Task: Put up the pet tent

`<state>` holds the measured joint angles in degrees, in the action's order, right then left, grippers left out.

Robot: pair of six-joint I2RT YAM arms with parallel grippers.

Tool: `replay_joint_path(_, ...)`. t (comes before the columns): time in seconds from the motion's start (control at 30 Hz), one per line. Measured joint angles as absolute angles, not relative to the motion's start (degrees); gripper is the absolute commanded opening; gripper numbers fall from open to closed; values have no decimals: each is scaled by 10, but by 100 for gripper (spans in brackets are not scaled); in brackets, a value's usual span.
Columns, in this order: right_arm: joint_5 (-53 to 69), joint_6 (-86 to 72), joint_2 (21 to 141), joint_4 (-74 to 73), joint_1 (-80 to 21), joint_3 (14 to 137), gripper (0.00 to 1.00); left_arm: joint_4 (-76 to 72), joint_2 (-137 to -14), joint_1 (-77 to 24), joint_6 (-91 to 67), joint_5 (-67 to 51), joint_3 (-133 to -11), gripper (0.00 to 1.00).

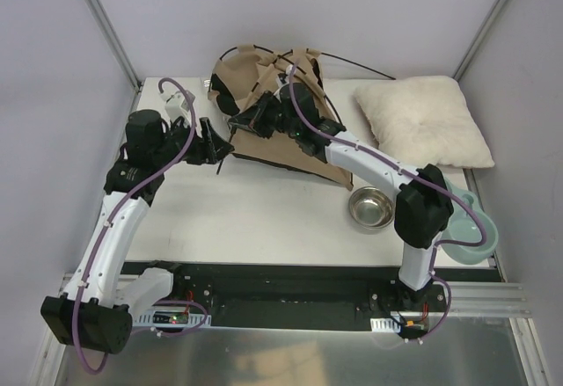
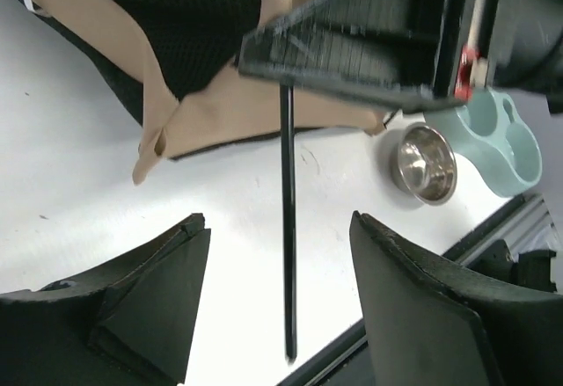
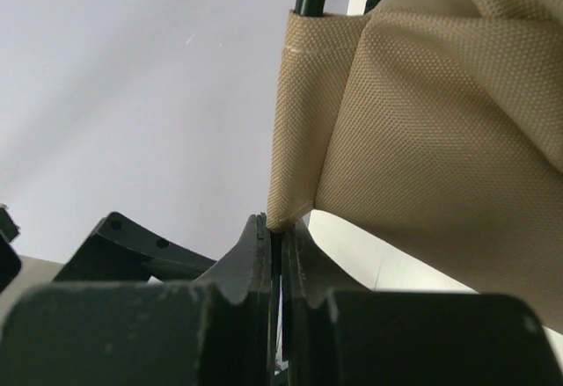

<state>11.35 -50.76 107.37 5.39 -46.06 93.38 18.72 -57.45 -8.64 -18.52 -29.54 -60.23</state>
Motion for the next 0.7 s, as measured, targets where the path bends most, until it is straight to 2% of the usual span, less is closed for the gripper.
replay_joint_path(0.13,164,-508,1059,58,-433,919,0,196,-553,-86,-185,-330,-583,64)
replay_joint_path(0.23,201,-508,1053,67,-420,919,0,201,-552,-87,-188,-363,-562,56)
replay_joint_path(0.4,238,-508,1052,69,-416,921,0,209,-569,-87,-196,-406,-558,31)
replay_joint_path(0.43,241,-507,1052,69,-416,921,0,209,-571,-87,-197,-411,-558,24)
replay_joint_path(0.5,246,-505,1052,67,-416,921,0,209,-577,-87,-202,-422,-560,0)
replay_joint_path(0.53,246,-505,1052,65,-415,921,1,209,-581,-87,-205,-430,-561,0)
replay_joint_path(0.63,245,-500,1052,58,-414,922,19,208,-590,-90,-207,-437,-566,0)
replay_joint_path(0.7,244,-495,1052,49,-414,924,27,208,-592,-91,-208,-437,-566,0)
